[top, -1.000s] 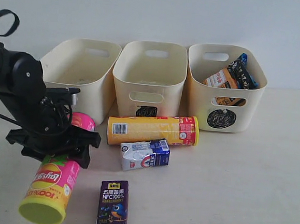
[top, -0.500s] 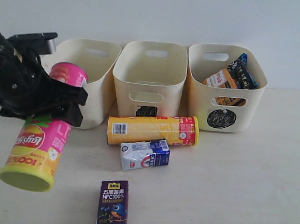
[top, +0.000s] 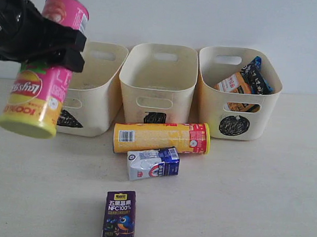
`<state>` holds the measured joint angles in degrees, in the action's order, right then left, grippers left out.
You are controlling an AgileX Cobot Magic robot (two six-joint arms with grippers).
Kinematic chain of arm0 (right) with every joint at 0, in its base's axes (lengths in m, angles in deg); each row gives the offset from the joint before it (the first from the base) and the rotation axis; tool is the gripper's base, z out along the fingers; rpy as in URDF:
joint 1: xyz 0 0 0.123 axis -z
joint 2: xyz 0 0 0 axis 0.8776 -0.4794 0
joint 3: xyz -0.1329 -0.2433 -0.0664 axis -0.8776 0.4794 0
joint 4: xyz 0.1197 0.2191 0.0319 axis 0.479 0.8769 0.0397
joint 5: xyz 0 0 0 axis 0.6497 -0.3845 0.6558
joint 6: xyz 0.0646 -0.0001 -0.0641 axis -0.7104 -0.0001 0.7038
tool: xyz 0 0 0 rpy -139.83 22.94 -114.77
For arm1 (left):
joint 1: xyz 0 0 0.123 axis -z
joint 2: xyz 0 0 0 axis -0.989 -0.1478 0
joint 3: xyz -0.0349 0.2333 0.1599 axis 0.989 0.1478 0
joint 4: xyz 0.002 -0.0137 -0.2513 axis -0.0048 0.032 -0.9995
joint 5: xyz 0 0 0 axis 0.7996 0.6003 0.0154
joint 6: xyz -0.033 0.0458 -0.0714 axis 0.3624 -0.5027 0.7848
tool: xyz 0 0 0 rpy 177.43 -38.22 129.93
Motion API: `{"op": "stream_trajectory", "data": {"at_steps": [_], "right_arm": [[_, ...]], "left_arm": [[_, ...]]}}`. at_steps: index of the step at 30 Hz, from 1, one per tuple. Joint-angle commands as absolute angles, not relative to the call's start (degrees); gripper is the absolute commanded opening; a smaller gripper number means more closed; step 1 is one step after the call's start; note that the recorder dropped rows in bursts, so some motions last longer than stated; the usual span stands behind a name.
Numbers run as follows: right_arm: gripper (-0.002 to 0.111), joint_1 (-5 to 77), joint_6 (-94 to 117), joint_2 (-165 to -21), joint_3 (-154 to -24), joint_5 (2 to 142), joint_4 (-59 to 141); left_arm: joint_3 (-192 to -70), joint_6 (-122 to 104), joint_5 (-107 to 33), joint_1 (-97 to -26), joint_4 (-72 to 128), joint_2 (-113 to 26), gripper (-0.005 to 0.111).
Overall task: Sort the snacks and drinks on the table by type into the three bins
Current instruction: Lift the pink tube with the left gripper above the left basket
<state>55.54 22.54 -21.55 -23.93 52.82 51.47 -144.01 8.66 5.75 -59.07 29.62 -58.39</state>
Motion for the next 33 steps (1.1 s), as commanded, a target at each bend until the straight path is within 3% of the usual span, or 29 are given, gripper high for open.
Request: {"op": "stream_trajectory", "data": {"at_steps": [1,18,33], "right_arm": [[0.0,55.5,20.7,-21.3,-24.0,52.9,51.3],[0.0,55.5,20.6,-21.3,-24.0,53.0,51.3],[0.0,55.5,20.2,-21.3,-24.0,53.0,51.4]], "left_arm": [[-149.5,8.8,5.4,-59.9,32.2,-61.3,0.004],[-172.3,9.1,7.0,-66.8,33.0,-77.2,0.004],[-179.0,8.9,-3.2,-67.2,38.7,-90.8,0.004]]}}
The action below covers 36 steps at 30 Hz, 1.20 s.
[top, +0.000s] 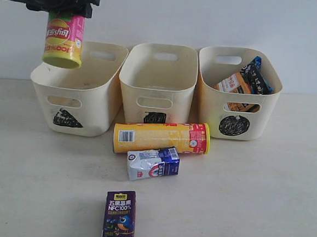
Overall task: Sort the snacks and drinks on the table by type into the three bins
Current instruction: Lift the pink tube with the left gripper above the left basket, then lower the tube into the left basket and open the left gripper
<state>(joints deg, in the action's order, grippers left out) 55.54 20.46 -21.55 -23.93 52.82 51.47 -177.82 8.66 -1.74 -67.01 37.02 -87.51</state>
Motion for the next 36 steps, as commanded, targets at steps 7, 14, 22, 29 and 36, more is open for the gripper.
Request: {"op": "stream_trajectory", "data": {"at_steps": [7,14,22,29,36], "right_arm": [[0.0,55.5,20.2,-21.3,-24.0,52.9,51.4],[0.0,55.5,19.9,-21.3,-24.0,52.9,51.4],[0.0,55.5,19.8,-21.3,-24.0,52.9,51.4],[0.0,55.5,19.7,-21.3,-24.0,52.9,51.4],[0.0,55.5,19.7,-21.3,-24.0,52.9,51.4]], "left_arm": [[-179.3,8.9,-1.0,-67.2,38.3,-96.0,0.033],[-179.3,8.9,1.3,-67.2,31.9,-98.7,0.079],[-181.1,9.7,2.5,-67.2,26.1,-99.0,0.081],[-188.8,10.2,10.9,-67.2,26.9,-98.5,0.08],[-190.7,9.9,15.7,-67.2,27.4,-93.7,0.03]]}}
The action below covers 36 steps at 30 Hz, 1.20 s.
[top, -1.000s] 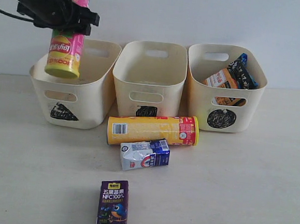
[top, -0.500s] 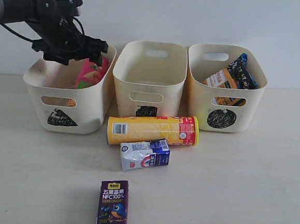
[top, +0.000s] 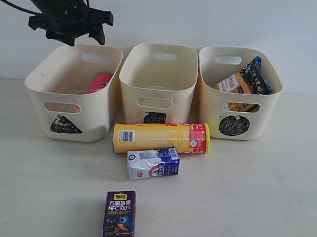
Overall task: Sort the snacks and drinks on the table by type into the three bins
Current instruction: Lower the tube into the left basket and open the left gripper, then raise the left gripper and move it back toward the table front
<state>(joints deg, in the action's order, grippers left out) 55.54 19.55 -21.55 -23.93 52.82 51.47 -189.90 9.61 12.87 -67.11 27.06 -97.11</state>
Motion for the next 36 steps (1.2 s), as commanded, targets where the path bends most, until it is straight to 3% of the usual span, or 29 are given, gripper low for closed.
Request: {"op": "stream_trajectory", "data": {"at_steps": [1,2,11,24,36], "right_arm": [[0.0,55.5,19.7,-21.3,-24.0,52.9,51.4],[0.0,55.5,19.7,-21.3,-24.0,52.9,51.4],[0.0,55.5,19.7,-21.3,-24.0,52.9,51.4],[0.0,55.5,19.5,-21.3,-24.0,53.0,51.4],[0.0,55.5,19.5,-21.3,-24.0,53.0,51.4]], "left_arm": [[-190.7,9.0,16.4,-67.2,27.4,-92.8,0.016],[-190.7,7.6,17.3,-67.2,27.4,-91.9,0.004],[-186.9,-0.3,24.5,-67.1,19.7,-79.0,0.004],[-156.9,-2.8,16.3,-61.4,17.3,-52.3,0.004],[-131.7,0.3,7.2,-61.4,10.3,-33.4,0.004]]}}
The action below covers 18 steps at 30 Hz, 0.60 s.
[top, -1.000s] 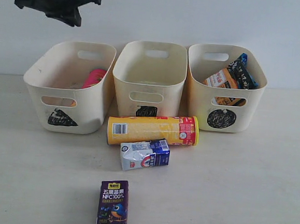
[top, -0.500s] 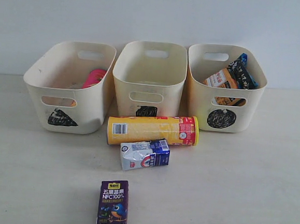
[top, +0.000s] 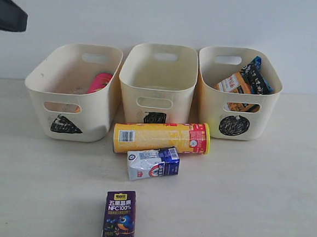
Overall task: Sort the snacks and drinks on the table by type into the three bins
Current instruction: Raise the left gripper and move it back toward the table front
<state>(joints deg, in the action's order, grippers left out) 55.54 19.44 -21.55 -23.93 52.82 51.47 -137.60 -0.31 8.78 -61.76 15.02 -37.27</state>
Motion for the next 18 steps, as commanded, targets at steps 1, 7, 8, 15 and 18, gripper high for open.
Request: {"op": "stream_trajectory", "data": {"at_steps": [1,7,8,15,18], "right_arm": [[0.0,55.5,19.5,-21.3,-24.0,53.0,51.4],[0.0,55.5,19.5,-21.3,-24.0,53.2,51.6],[0.0,55.5,19.5,-21.3,-24.0,53.2,51.6],[0.0,55.5,19.5,-21.3,-24.0,53.2,51.6],[0.0,55.5,19.5,-21.3,-24.0,53.2,51.7]], "left_arm": [[-129.9,-0.9,7.7,-61.4,7.6,-32.6,0.004],[-121.5,-16.4,15.4,-61.4,-12.6,-31.2,0.004],[-120.4,-20.0,16.8,-61.4,-15.8,-31.2,0.004],[-115.2,-42.2,24.1,-61.4,-35.2,-31.3,0.004],[-113.1,-46.4,24.8,-61.4,-40.4,-31.4,0.004]]}}
